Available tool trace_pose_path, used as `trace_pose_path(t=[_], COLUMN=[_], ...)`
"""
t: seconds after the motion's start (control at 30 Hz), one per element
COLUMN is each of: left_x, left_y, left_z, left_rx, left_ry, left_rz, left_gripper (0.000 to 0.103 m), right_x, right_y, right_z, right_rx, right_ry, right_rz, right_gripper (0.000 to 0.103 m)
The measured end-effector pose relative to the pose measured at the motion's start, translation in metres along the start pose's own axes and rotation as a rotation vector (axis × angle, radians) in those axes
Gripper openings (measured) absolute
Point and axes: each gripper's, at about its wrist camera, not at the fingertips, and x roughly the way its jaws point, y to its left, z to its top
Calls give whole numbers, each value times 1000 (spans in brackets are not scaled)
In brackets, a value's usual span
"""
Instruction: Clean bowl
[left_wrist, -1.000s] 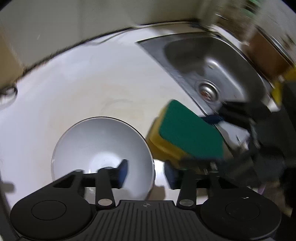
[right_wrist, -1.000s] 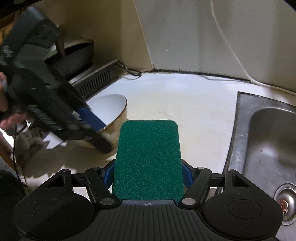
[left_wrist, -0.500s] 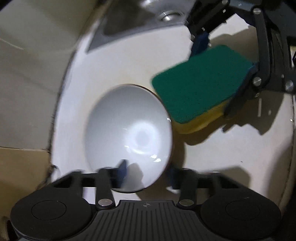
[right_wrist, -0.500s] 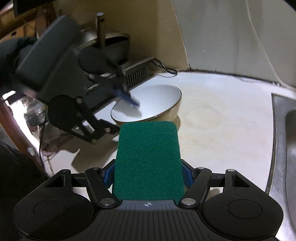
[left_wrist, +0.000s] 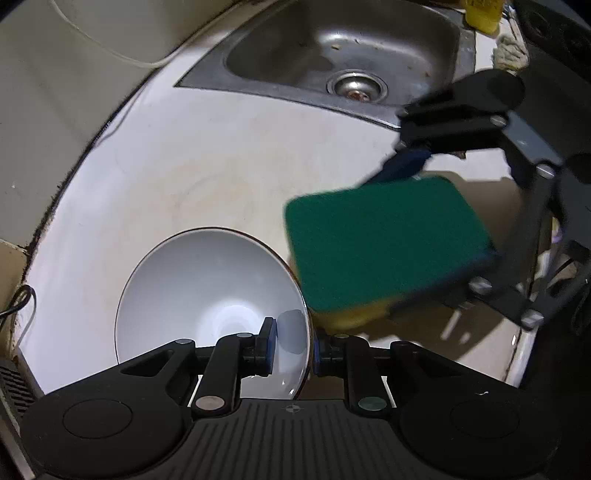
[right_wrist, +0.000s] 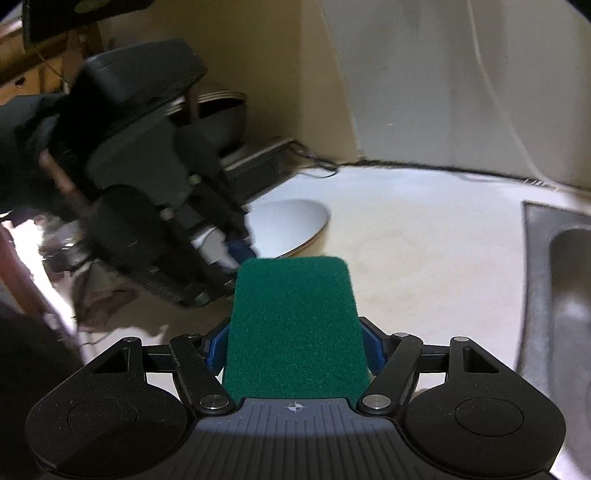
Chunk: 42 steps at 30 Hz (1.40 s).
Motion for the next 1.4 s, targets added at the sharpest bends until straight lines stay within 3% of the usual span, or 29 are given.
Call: trace_pose_path(t=[0.07, 0.13, 0.17, 0.4, 0.47, 0.5, 0.53, 0.67, 0.83, 0.9, 1.0, 1.03, 1.17, 1.2, 1.27, 1.4], left_x=[-9, -19, -21, -1, -2, -2, -3, -3, -11, -22, -29, -28, -11, -10, -8, -3], left_y=[-2, -9, -11, -14, -14, -14, -14, -17, -12, -14, -22, -25, -30, -30, -29, -27], left_z=[0, -2, -5, -29, -28, -27, -26, -14, 2, 0, -11, -17, -32, -31, -30, -28], left_rx=[-4, 37, 59, 191, 164, 150, 136, 97, 1, 16, 105, 144, 212, 197, 169, 112], left_ry=[-12, -16, -8, 98, 100, 101, 102, 80, -6, -17, 16, 36, 104, 103, 100, 95], left_rz=[7, 35, 53, 194, 176, 167, 158, 106, 3, 9, 50, 70, 122, 112, 91, 51], left_gripper=[25, 52, 55, 54, 44, 30, 28, 28, 28, 37, 59, 61, 58, 50, 41, 40], right_x=[3, 5, 5, 7, 17, 20, 21, 23, 12, 2, -9, -11, -1, 3, 10, 13], right_y=[-9, -16, -17, 14, 20, 17, 13, -7, -23, -23, -20, -19, -24, -24, -24, -24], right_z=[5, 6, 6, -6, -7, -7, -7, -5, -3, -6, -15, -19, -27, -29, -26, -9], right_rx=[33, 58, 63, -57, -67, -44, -13, 76, 121, 97, 70, 69, 232, 256, 282, 301], right_ry=[-18, -25, -23, 22, 9, 1, -7, -41, -60, -53, -30, -16, -15, -14, -13, -9], right_rz=[-46, -40, -25, 109, 74, 56, 43, -20, -59, -46, -2, 23, 144, 148, 107, 22], right_gripper=[70, 70, 70, 70, 70, 70, 70, 70, 70, 70, 70, 70, 70, 70, 70, 70])
